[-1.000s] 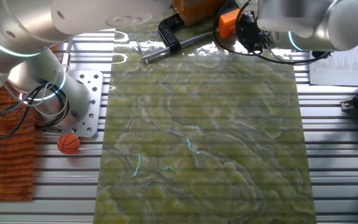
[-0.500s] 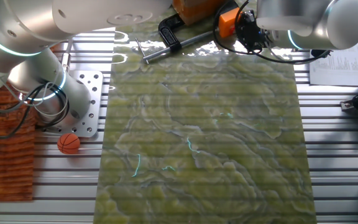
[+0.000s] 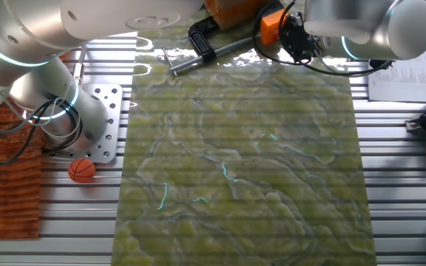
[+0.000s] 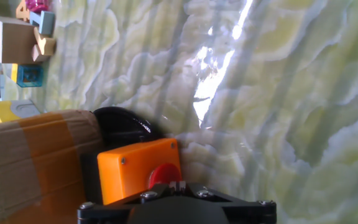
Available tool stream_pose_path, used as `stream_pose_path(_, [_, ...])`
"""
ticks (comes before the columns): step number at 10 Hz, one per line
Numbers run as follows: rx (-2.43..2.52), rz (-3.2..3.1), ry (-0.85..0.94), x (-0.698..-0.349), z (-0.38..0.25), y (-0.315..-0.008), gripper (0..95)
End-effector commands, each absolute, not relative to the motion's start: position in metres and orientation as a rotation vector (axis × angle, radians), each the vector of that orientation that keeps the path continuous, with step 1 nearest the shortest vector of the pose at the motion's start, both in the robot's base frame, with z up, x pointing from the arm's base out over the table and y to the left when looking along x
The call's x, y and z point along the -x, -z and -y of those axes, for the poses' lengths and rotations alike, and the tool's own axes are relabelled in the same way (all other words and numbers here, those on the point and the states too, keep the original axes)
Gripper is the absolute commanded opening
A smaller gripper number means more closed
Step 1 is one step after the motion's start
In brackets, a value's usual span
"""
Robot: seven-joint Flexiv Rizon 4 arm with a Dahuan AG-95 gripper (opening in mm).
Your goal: Press the button horizontally
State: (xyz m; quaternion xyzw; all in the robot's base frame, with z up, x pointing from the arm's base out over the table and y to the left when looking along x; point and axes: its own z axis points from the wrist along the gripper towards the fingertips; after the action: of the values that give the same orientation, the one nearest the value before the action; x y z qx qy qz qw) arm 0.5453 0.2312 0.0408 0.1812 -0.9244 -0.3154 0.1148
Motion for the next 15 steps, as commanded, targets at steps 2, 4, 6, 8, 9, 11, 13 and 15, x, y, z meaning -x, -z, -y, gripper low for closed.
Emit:
stream_pose_path(2, [-0.572,2.748,0.778,-0.548,-0.223,-0.044,0.0])
stream_pose_path(4, [-0.593,2.746,0.781,-0.554,-0.206,-0.049,0.0])
stream_pose_path(6, [-0.58,2.759,0.768,-0.555,-0.199,-0.051,0.0])
stream_pose_path(8, [-0.586,2.767,0.753,-0.558,-0.189,-0.054,0.0])
stream_pose_path(9, [-0.587,2.773,0.733,-0.56,-0.178,-0.059,0.0])
stream_pose_path(11, [-0.567,2.836,0.606,-0.562,-0.16,-0.066,0.0])
stream_pose_path(13, [-0.538,2.914,0.427,-0.563,-0.143,-0.073,0.0])
stream_pose_path(15, [-0.469,2.945,0.289,-0.562,-0.114,-0.089,0.0])
